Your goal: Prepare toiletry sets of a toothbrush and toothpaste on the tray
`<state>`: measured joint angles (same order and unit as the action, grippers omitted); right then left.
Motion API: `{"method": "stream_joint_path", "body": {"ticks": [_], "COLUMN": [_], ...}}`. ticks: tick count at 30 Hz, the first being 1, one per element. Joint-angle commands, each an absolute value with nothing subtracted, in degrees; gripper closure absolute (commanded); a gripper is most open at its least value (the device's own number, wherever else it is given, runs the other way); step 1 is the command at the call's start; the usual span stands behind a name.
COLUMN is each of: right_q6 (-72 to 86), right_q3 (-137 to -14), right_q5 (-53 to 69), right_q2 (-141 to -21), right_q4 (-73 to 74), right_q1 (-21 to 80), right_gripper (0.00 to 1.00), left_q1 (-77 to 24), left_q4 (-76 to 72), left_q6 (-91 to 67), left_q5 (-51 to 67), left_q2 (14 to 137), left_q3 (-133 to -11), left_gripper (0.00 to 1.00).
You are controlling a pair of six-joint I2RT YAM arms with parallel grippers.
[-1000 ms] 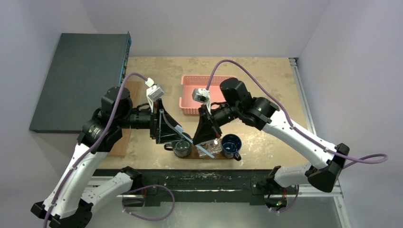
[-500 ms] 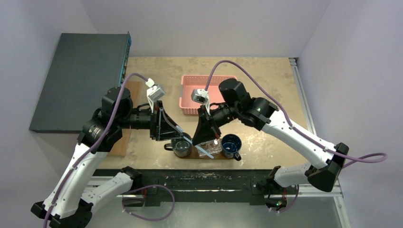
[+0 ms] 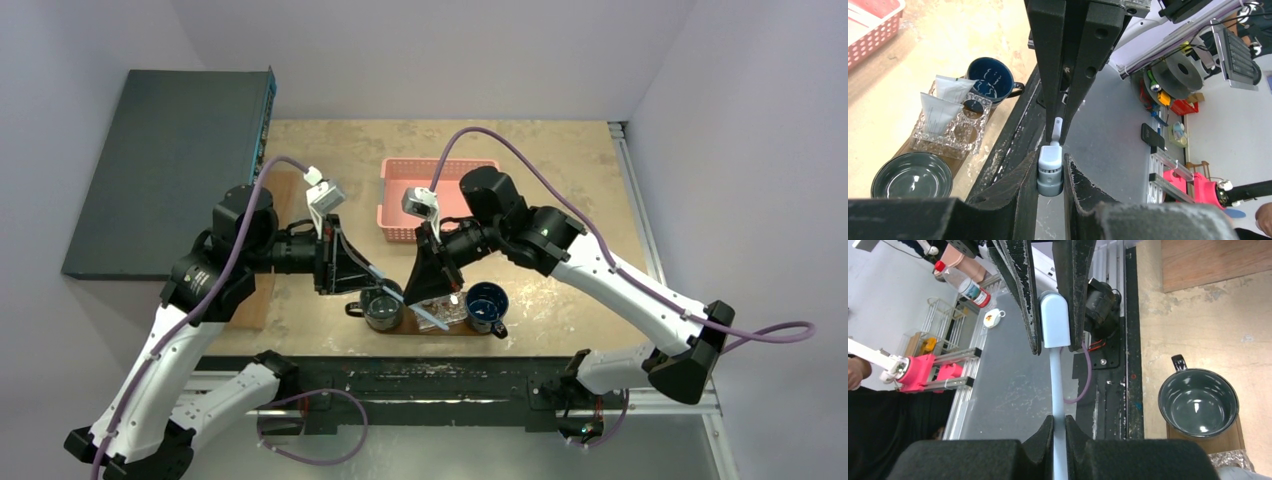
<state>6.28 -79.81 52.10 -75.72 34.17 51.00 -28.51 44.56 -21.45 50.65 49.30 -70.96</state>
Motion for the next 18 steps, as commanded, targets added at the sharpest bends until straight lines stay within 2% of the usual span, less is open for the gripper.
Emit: {"method": "stream_joint_path", "body": {"ticks": [1,3,9,14,18], "right_q6": [7.11,7.49,9.42,11.46,13.22], "right_q3": [-79.88,-79.37,-79.02,-78.36,-77.77], "right_q5": [48.2,45.44,36.5,26.5,16.71], "right_q2": [-73.11,-72.16,-68.31,-65.45,-64.54], "right_q4": [31.96,31.74,30.72,30.6,31.36], "right_q1": [51.15,51.15,51.15,51.14,51.07], "right_gripper": [0.88,0.83,0.6,0.53,0.53], "left_q1": [-28.21,-28.21,-28.3,-30.9,-42.91], "left_q4": [45.4,46.2,48.74,49.72,51.37], "left_q6": [-20.65,-20.76,-21.55,-22.57,-23.43], "left_q5": [47.82,46.24,41.07,33.28,18.55], "left_q2": [47.01,46.08,44.23,42.81,44.66], "left_q3": [-71.29,-71.04,-70.6,-69.94,-71.54], "left_gripper": [1.0,1.0,1.0,1.0,1.0]}}
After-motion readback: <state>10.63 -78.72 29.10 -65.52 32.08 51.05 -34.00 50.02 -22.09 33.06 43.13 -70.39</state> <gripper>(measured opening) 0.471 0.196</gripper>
